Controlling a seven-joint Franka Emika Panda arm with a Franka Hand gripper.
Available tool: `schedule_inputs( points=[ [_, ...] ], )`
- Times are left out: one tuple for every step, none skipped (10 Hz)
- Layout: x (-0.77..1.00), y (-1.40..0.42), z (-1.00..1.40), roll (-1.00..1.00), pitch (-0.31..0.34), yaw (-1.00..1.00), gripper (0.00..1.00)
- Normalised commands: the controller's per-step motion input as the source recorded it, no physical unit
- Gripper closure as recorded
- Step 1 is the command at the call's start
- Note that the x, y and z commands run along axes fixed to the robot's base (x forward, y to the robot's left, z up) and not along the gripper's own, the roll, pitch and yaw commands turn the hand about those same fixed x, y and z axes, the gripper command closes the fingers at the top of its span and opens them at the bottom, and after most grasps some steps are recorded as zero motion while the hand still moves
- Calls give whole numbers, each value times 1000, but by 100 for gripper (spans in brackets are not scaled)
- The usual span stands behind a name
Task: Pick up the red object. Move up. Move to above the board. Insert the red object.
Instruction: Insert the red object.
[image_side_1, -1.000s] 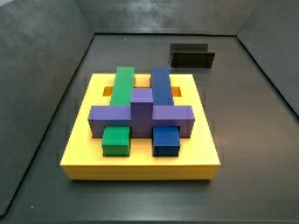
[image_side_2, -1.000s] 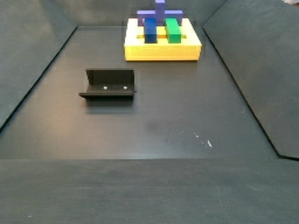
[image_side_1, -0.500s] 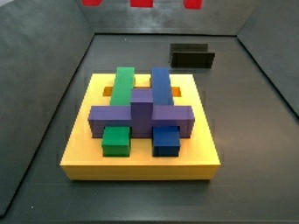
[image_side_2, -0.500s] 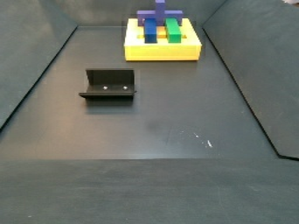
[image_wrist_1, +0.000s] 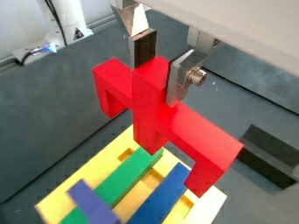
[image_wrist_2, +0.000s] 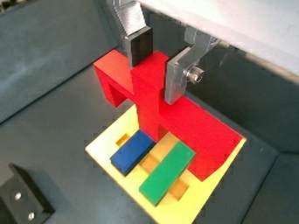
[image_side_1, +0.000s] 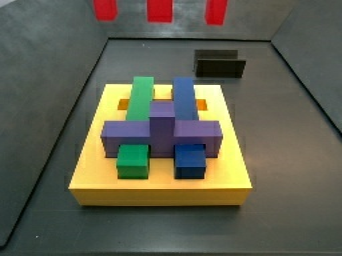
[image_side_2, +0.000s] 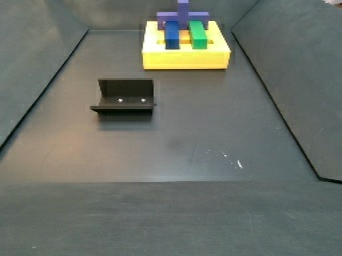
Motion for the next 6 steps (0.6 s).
schedule_inputs(
  points=[
    [-63, 0, -746, 281, -96, -49, 100],
    [-23, 0, -660, 140, -76, -29, 100],
    [0, 29, -674, -73, -63, 0, 100],
    [69, 0, -640, -27, -41, 0, 100],
    [0, 0, -406, -26, -39, 0, 100],
    [151, 0, -380, 0, -4, 0, 100]
  ],
)
